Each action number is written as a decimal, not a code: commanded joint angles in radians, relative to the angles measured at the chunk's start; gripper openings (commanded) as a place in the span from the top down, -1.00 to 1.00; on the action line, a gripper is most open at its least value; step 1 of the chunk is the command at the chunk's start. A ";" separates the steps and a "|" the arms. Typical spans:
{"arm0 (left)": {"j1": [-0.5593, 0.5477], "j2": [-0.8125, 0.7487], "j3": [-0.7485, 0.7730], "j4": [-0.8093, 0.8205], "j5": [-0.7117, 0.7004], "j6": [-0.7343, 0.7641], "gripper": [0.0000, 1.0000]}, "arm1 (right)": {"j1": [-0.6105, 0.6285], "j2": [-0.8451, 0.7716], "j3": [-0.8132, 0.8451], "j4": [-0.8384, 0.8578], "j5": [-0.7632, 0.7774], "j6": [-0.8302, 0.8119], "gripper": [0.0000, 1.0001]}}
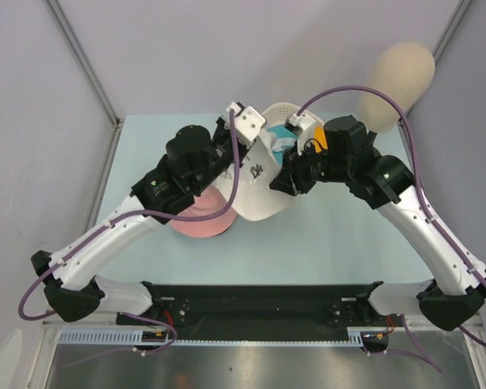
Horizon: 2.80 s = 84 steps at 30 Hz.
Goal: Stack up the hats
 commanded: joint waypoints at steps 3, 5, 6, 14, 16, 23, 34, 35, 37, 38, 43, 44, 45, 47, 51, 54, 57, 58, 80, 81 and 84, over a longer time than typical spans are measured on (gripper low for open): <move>0.051 -0.036 0.139 0.011 0.038 -0.189 0.99 | -0.004 -0.091 -0.089 0.292 0.015 0.088 0.03; 0.052 -0.033 0.170 -0.005 0.041 -0.227 0.99 | -0.006 -0.106 -0.111 0.338 0.011 0.100 -0.04; 0.052 -0.033 0.191 -0.019 0.041 -0.244 0.99 | -0.001 -0.113 -0.119 0.353 0.018 0.103 -0.09; 0.069 -0.006 0.308 -0.048 0.074 -0.417 1.00 | 0.003 -0.186 -0.230 0.522 0.128 0.123 -0.17; 0.069 0.016 0.354 -0.053 0.088 -0.447 0.99 | 0.008 -0.212 -0.277 0.571 0.169 0.135 -0.18; 0.070 0.034 0.396 -0.049 0.107 -0.534 0.99 | 0.019 -0.280 -0.394 0.721 0.229 0.121 -0.18; 0.075 0.025 0.380 -0.039 0.136 -0.632 1.00 | 0.029 -0.352 -0.523 0.968 0.258 0.129 0.04; 0.078 0.024 0.374 -0.027 0.149 -0.639 0.99 | 0.029 -0.349 -0.521 0.971 0.255 0.132 0.16; 0.089 0.010 0.350 -0.011 0.162 -0.663 0.99 | 0.031 -0.347 -0.518 0.985 0.248 0.143 0.29; 0.095 0.007 0.342 -0.007 0.168 -0.672 0.99 | 0.031 -0.346 -0.518 0.991 0.246 0.147 0.38; 0.158 -0.044 0.255 0.013 0.173 -0.724 0.99 | 0.031 -0.366 -0.500 0.984 0.248 0.155 0.91; 0.182 -0.052 0.238 0.021 0.174 -0.731 0.99 | 0.031 -0.372 -0.498 0.979 0.260 0.155 1.00; 0.195 -0.061 0.206 0.027 0.180 -0.738 0.99 | 0.031 -0.379 -0.494 0.962 0.265 0.152 1.00; 0.228 -0.073 0.179 0.026 0.182 -0.744 0.99 | 0.032 -0.399 -0.471 0.932 0.277 0.131 1.00; 0.255 -0.058 0.152 0.013 0.180 -0.725 0.99 | 0.029 -0.380 -0.328 0.648 0.336 0.040 1.00; 0.259 -0.015 0.175 0.003 0.180 -0.714 0.93 | 0.025 -0.320 -0.167 0.409 0.462 -0.041 1.00; 0.270 0.033 0.214 -0.005 0.188 -0.715 -0.09 | 0.008 -0.260 -0.012 0.225 0.618 -0.098 1.00; 0.273 0.039 0.222 0.001 0.189 -0.714 -0.56 | -0.007 -0.246 0.023 0.189 0.661 -0.112 1.00; 0.472 -0.082 -0.063 0.030 0.208 -0.705 -0.99 | -0.408 0.197 0.448 0.629 1.349 -0.981 1.00; 0.477 -0.084 -0.071 0.029 0.212 -0.705 -0.99 | -0.432 0.212 0.456 0.667 1.364 -1.012 1.00; 0.503 -0.087 -0.089 0.030 0.220 -0.705 -0.99 | -0.472 0.278 0.494 0.764 1.367 -1.101 1.00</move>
